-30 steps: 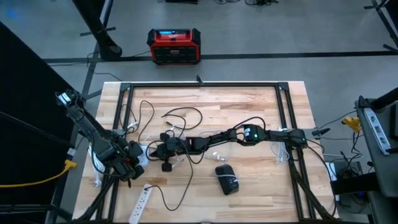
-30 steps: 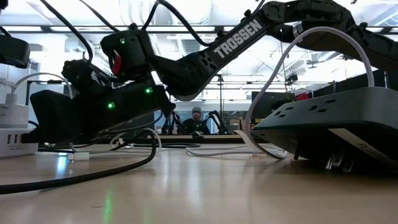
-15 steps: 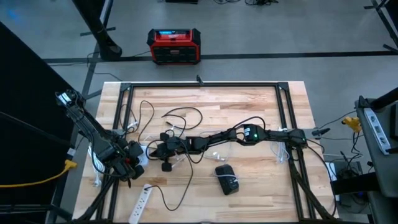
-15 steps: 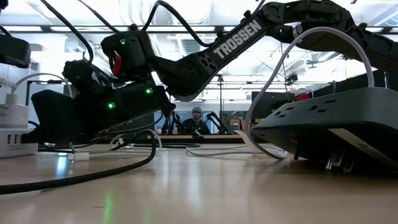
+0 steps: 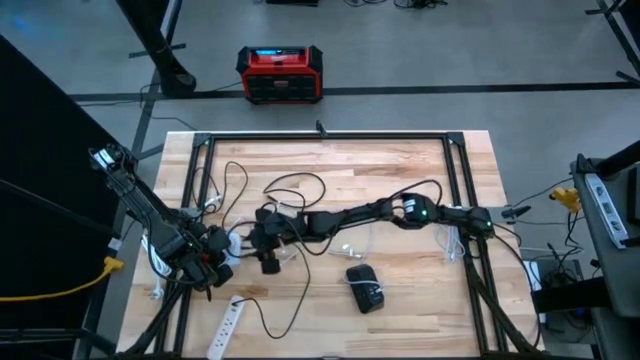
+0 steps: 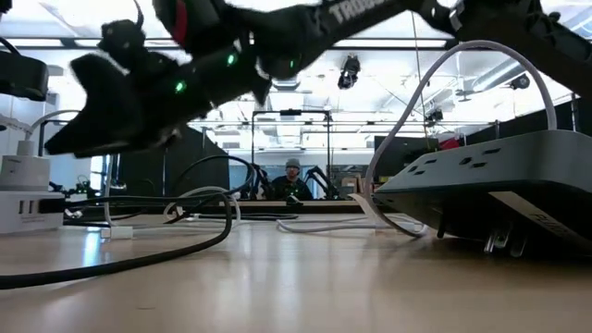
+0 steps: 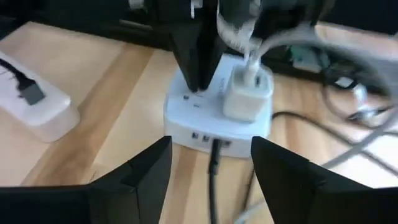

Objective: Insert USB
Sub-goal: Insert the black charger cable into the top white outlet extension

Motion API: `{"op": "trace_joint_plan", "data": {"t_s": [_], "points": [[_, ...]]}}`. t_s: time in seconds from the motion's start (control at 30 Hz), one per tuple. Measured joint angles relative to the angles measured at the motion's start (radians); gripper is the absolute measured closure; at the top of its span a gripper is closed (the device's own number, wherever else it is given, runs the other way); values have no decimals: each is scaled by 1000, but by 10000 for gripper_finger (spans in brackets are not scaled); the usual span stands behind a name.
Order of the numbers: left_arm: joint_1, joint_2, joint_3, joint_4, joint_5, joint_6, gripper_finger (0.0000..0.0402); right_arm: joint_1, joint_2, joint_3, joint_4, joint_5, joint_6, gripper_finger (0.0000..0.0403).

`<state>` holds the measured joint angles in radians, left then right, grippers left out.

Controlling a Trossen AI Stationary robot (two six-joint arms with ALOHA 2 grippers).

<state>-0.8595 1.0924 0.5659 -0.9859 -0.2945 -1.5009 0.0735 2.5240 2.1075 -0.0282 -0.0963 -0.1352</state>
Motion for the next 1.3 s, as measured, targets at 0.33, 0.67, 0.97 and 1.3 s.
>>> {"op": "trace_joint_plan", "data": {"t_s": [0.33,0.67,0.97,1.3], "points": [[0,-5,0,-1,-5,0,374,-23,-213,-2,-457,23,-159,212],[0,-13,-2,-5,-31,0,374,-55,-365,-13,-1303,44,-52,247],[-1,-13,-2,-7,-64,0,374,52,-453,-227,-1547,-85,-10,271],[0,-22,0,-11,-59,12,374,168,-539,-517,-1529,-77,143,295]]}}
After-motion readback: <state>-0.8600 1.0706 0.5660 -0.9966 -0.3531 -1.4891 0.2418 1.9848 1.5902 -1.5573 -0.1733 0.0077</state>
